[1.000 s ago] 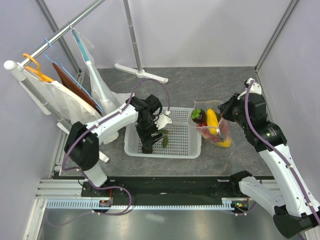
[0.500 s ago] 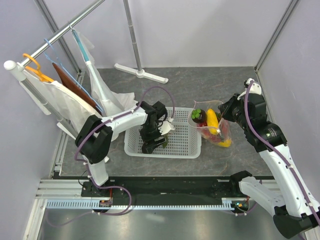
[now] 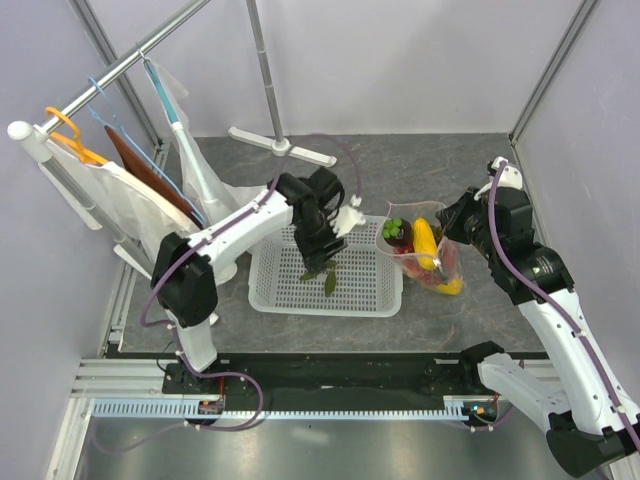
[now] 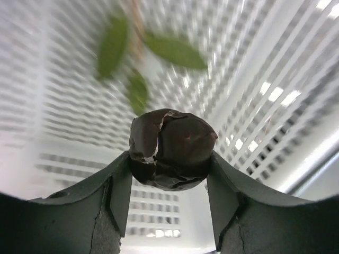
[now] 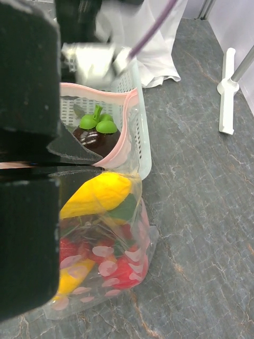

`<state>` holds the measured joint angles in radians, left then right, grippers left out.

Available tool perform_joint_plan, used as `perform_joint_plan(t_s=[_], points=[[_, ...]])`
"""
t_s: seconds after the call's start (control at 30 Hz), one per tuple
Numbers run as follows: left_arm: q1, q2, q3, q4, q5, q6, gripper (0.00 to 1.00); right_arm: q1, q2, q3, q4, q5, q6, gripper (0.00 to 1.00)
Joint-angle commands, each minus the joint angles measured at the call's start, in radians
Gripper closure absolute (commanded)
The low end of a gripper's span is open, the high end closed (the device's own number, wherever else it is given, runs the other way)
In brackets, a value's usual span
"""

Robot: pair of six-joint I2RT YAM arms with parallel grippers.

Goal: Place the food in the zip-top bag and seal the zipper
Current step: Pick up the fake fruit from the bin, then place the fake fruit in the zipper food storage bag.

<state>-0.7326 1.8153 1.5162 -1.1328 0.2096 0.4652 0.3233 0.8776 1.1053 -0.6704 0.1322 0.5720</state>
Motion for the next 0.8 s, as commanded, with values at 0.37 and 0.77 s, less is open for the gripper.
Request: perform_joint_plan(t_s=[0.37,0.77], points=[[-0.128,0.006,0.674,0.298,0.445,-0.217,0.64,-0.001,-0.029,0.027,0.003,-0.019,-0.012,1.0],[-0.203,0.17,0.668,0.485,0.326,-0.333,0.63,-0.012,-0.035,0.051,-0.021,0.012,0.006,1.0]])
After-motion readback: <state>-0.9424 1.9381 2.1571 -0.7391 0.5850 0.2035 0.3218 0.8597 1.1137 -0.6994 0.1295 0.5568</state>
